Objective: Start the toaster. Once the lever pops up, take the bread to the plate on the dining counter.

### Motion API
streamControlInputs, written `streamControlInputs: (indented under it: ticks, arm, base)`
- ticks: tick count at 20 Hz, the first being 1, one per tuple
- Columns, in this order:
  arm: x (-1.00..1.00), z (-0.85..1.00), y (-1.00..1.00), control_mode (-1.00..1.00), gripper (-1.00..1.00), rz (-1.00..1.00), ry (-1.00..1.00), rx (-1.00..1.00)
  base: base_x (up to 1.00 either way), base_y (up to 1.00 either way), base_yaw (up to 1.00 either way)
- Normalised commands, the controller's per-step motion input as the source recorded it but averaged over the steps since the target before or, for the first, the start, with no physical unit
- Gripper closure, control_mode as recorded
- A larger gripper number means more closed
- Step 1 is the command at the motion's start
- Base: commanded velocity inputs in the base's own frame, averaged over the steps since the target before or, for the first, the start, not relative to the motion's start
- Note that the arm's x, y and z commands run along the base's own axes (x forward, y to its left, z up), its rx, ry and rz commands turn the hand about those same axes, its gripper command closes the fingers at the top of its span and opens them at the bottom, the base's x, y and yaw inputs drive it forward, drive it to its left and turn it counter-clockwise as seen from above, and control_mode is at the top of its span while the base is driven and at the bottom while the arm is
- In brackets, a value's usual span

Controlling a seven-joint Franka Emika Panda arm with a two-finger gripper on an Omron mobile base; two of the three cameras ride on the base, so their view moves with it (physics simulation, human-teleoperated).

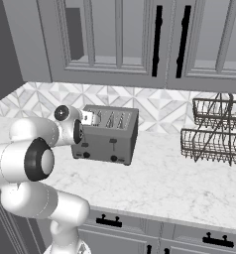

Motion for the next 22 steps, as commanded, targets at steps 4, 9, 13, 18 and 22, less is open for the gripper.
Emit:
streamControlInputs:
  ticks: [4,9,13,18,22]
  arm:
    - [0.00,0.00,0.00,-1.00,-1.00,0.00,0.00,0.00]
    - [0.00,0.00,0.00,-1.00,-1.00,0.00,0.00,0.00]
    - [0.00,0.00,0.00,-1.00,-1.00,0.00,0.00,0.00]
    - [0.00,0.00,0.00,-1.00,-1.00,0.00,0.00,0.00]
    - [0.00,0.00,0.00,-1.00,-1.00,0.00,0.00,0.00]
  base:
    - [0.00,0.00,0.00]
    - [0.00,0.00,0.00]
    - [0.00,0.00,0.00]
    - [0.00,0.00,0.00]
    - [0.00,0.00,0.00]
